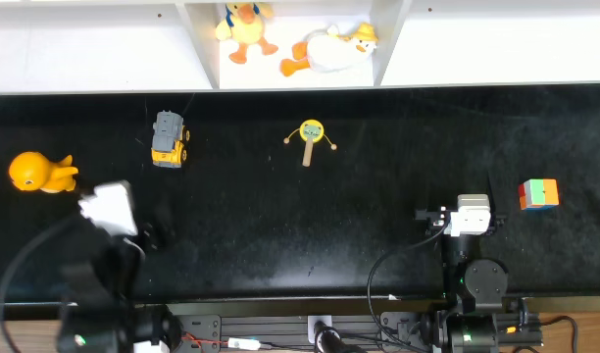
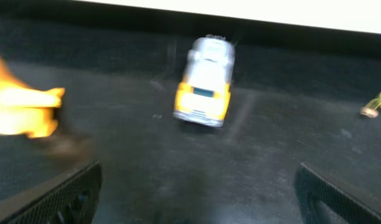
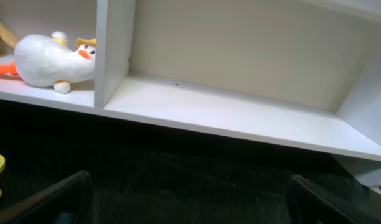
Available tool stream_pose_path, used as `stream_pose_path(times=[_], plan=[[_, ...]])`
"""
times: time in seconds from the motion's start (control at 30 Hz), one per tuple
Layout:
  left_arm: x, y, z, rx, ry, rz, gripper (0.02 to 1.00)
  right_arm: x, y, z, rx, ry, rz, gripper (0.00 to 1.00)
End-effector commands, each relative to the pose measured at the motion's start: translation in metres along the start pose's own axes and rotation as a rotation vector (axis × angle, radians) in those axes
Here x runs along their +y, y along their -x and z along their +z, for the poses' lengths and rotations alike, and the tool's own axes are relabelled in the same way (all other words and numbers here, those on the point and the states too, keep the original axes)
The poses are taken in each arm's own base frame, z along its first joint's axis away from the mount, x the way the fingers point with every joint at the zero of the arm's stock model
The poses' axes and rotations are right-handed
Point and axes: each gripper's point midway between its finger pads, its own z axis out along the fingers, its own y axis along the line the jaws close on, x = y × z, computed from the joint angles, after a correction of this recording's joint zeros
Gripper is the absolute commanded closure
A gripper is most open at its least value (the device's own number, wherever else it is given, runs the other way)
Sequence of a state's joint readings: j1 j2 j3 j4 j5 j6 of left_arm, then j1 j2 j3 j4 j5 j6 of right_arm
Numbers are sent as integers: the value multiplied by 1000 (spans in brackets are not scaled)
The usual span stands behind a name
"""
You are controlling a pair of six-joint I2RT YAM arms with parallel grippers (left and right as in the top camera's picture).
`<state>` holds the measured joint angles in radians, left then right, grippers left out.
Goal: Store Toys
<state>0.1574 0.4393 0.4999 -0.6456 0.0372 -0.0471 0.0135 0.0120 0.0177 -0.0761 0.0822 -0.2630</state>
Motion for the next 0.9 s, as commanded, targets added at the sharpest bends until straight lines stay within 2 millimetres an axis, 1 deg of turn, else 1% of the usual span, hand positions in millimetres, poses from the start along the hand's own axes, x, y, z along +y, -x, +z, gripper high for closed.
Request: stream_pose_path(times=[0.03, 0.13, 0.2, 0.27, 0.33, 0.43, 0.5, 0.6, 0.73, 0.83, 0.9], plan=[[12, 34, 6, 65, -55, 76, 27, 0, -4, 0, 2, -6, -3, 5], [31, 54, 14, 67, -104, 83, 25, 0, -4, 0, 2, -5, -3, 7], [49, 61, 18, 71, -103, 80, 25, 0, -4, 0, 2, -6, -3, 7], [71, 60, 20, 87, -66, 62, 25, 0, -4, 0, 2, -5, -3, 5], [91, 56, 19, 113, -25, 56, 25, 0, -4, 0, 2, -5, -3, 5], [120, 47, 12, 140, 57, 52, 23, 0, -4, 0, 2, -5, -3, 5], [135, 45, 5, 136, 101, 40, 23, 0, -4, 0, 2, -5, -3, 5], [152, 44, -4, 110, 142, -6, 23, 0, -4, 0, 2, -6, -3, 5], [173, 40, -13, 119, 232, -26, 23, 0, -4, 0, 2, -5, -3, 7], [181, 44, -10, 105, 246, -13, 23, 0, -4, 0, 2, -5, -3, 5], [184, 48, -1, 97, 237, 4, 23, 0, -4, 0, 2, -5, -3, 5]])
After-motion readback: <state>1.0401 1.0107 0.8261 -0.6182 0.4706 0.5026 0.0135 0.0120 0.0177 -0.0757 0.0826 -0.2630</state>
